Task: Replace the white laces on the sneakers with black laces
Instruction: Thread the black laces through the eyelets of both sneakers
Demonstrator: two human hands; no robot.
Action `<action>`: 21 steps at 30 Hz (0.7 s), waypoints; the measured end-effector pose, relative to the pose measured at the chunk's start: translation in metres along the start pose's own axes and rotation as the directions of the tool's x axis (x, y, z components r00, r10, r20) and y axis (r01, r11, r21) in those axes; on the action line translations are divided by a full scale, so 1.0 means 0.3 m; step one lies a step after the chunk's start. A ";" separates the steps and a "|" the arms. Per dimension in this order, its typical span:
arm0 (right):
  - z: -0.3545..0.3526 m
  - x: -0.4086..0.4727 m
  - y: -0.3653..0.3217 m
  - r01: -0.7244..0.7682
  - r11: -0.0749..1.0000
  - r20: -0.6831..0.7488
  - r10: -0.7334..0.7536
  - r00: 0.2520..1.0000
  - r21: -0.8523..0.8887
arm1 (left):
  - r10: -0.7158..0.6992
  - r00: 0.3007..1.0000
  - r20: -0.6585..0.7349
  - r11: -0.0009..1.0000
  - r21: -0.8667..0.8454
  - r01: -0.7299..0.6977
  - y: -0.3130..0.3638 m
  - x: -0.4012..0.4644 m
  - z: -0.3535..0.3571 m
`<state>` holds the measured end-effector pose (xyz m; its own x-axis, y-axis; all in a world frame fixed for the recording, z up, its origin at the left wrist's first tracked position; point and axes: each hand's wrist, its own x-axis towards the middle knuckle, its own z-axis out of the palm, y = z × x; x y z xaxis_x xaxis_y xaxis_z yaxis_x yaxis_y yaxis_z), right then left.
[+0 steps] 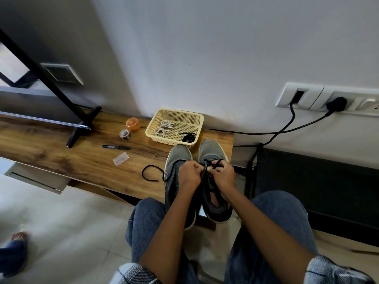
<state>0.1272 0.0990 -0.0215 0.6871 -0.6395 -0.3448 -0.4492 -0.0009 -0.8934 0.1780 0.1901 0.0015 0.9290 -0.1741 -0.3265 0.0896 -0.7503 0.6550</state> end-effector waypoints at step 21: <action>-0.024 -0.124 0.044 0.400 0.872 0.080 -0.394 0.916 -0.283 | -0.011 0.973 -0.231 0.996 0.080 0.030 -0.034 -0.046 -0.071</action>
<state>0.0916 0.1171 -0.0183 0.8520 -0.5235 0.0127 -0.2788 -0.4740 -0.8352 0.1719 0.2138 0.0139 0.9857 -0.0137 -0.1679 0.0890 -0.8036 0.5884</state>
